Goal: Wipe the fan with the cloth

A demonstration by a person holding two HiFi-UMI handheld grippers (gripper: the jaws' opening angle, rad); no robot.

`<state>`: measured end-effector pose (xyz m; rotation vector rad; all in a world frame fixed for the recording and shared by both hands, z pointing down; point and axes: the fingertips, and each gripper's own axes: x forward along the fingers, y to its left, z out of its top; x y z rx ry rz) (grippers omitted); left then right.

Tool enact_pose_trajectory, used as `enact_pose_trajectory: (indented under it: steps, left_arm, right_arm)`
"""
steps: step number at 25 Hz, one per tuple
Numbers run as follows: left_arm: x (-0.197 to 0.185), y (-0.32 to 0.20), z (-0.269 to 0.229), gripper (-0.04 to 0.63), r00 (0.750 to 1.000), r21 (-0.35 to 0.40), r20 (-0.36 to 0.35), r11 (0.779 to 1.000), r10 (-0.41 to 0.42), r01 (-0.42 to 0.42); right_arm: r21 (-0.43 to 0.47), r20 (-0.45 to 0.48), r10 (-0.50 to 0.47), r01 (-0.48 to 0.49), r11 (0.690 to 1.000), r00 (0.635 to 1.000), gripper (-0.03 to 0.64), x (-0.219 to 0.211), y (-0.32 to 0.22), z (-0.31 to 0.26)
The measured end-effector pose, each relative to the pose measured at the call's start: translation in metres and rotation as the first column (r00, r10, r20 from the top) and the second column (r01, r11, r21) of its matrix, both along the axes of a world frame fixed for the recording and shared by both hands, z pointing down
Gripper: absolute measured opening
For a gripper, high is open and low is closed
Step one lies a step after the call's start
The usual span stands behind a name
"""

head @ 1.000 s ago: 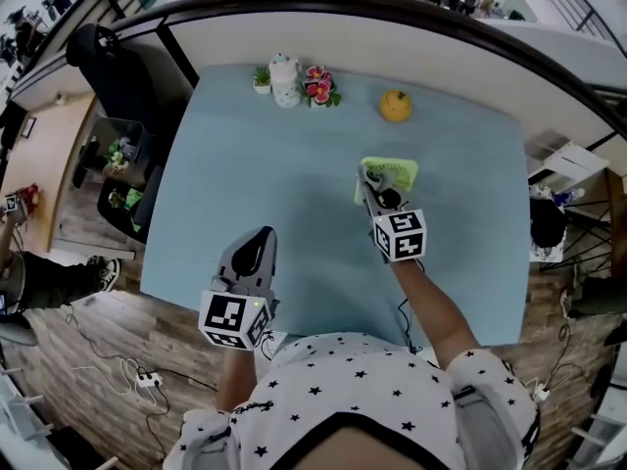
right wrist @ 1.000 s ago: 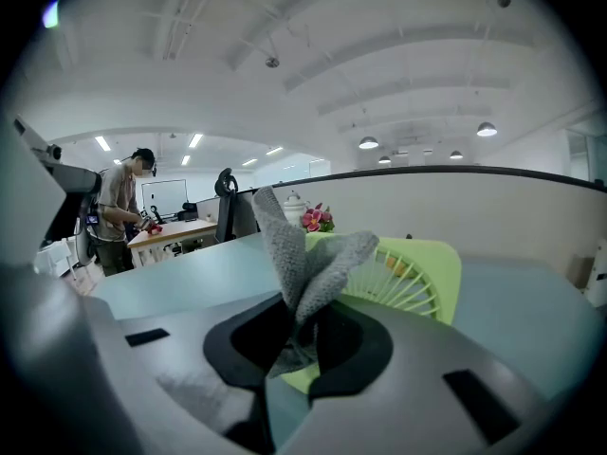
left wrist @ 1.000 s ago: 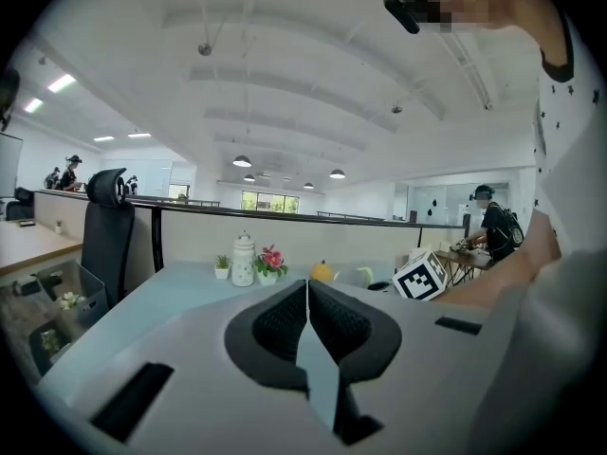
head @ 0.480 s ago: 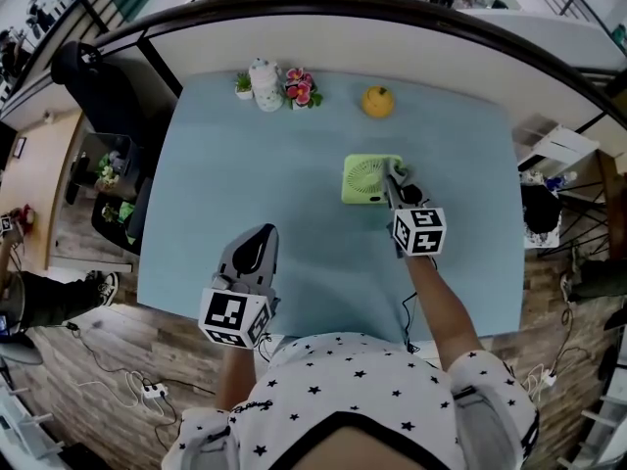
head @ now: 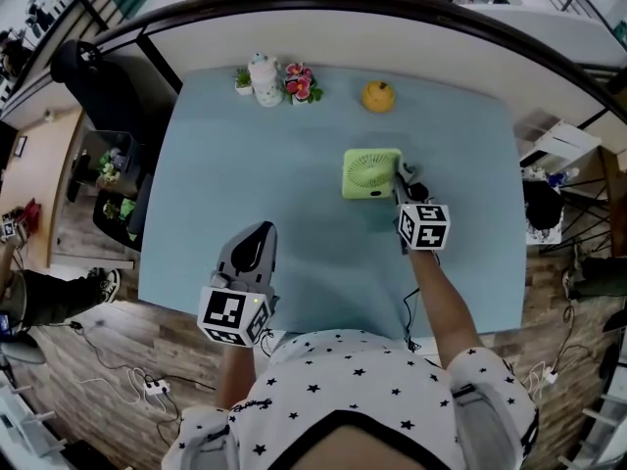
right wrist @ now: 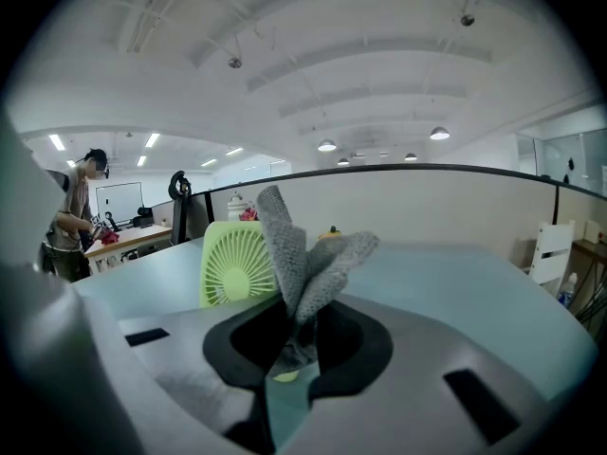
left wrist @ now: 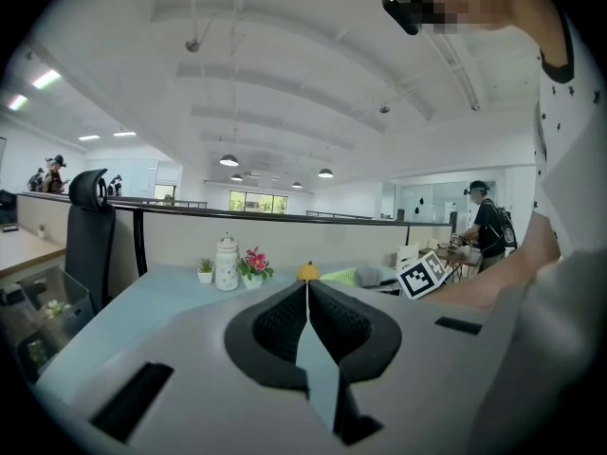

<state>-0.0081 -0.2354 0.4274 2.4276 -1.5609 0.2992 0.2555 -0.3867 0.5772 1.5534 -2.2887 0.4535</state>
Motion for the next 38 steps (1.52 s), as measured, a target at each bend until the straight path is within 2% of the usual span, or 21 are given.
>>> enact_pose_trajectory:
  steps: [4,8,13,17,22,27,38]
  left_arm:
    - [-0.002,0.001,0.000,0.032,1.000,0.001,0.000,1.000,-0.002,0.002]
    - [-0.002,0.002,0.002,0.032,1.000,-0.003,0.000,1.000,-0.005,0.005]
    - [-0.004,0.005,0.000,0.032,1.000,-0.002,0.002,1.000,-0.016,0.016]
    - [-0.013,0.009,0.001,0.032,0.999,-0.007,0.006,0.999,-0.043,0.043]
    - [-0.021,0.013,0.004,0.032,0.997,-0.020,0.009,0.997,-0.071,0.071]
    - [-0.016,0.013,0.005,0.032,0.998,-0.019,0.011,0.998,-0.057,0.057]
    - [-0.002,0.006,0.003,0.032,1.000,-0.021,0.014,1.000,-0.018,0.018]
  right_arm:
    - [0.023,0.022,-0.022,0.022,1.000,1.000,0.048,-0.012,0.005,-0.011]
    - [0.047,0.034,-0.139,0.137,0.989,0.990,0.048,-0.054,0.018,-0.019]
    - [0.025,-0.003,-0.268,0.268,0.963,0.963,0.048,-0.105,0.031,-0.006]
    - [-0.009,-0.021,-0.303,0.303,0.953,0.953,0.048,-0.122,0.032,0.009]
    - [-0.041,-0.036,-0.279,0.277,0.960,0.960,0.049,-0.114,0.027,0.022]
    - [-0.044,-0.022,-0.217,0.216,0.975,0.976,0.048,-0.090,0.023,0.021]
    - [-0.072,-0.032,-0.025,0.022,0.997,0.999,0.049,-0.005,0.014,0.027]
